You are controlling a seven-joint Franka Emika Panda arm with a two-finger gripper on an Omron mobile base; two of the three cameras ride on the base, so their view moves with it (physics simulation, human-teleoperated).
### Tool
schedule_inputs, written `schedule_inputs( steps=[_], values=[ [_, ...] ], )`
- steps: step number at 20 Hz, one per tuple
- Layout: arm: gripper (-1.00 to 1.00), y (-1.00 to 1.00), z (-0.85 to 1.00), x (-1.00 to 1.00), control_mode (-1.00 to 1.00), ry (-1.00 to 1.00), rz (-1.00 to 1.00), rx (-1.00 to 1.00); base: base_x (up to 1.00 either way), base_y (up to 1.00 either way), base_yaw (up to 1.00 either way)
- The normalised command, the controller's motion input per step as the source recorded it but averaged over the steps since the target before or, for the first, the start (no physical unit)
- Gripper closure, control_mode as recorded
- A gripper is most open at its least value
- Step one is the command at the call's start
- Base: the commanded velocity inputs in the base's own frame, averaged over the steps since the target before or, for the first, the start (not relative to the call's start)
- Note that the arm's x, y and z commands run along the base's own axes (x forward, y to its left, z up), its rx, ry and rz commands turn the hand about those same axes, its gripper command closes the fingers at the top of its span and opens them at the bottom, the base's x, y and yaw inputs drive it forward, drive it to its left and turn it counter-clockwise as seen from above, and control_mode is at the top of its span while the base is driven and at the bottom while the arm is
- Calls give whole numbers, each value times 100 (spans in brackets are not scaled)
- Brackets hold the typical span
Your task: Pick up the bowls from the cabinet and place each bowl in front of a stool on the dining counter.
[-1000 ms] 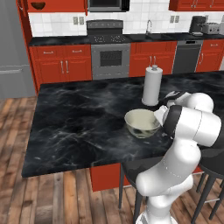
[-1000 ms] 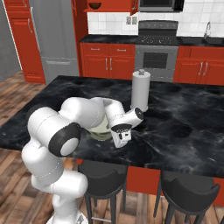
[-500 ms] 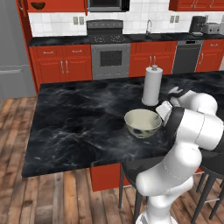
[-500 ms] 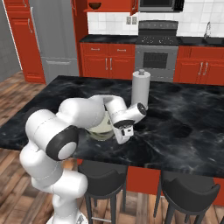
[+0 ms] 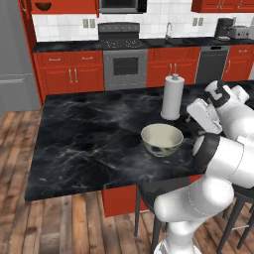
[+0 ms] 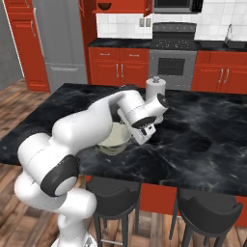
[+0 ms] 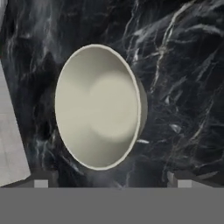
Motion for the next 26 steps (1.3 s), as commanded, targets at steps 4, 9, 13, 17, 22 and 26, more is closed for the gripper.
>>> schedule_inputs(
  steps=[4,9,13,17,22,26],
  values=[
    [-100,0,76,-55,-100,-20,24,-19,0,0,0],
    [-100,19,100,-41,-100,-16,16,-19,0,0,0],
    [-100,51,85,-51,-100,-5,8,-25,0,0,0],
    [-100,57,48,-75,-100,-12,7,-27,0,0,0],
    [-100,53,42,-97,-100,-18,1,-25,0,0,0],
    [-100,44,18,-100,-100,-20,0,-23,0,0,0]
  ],
)
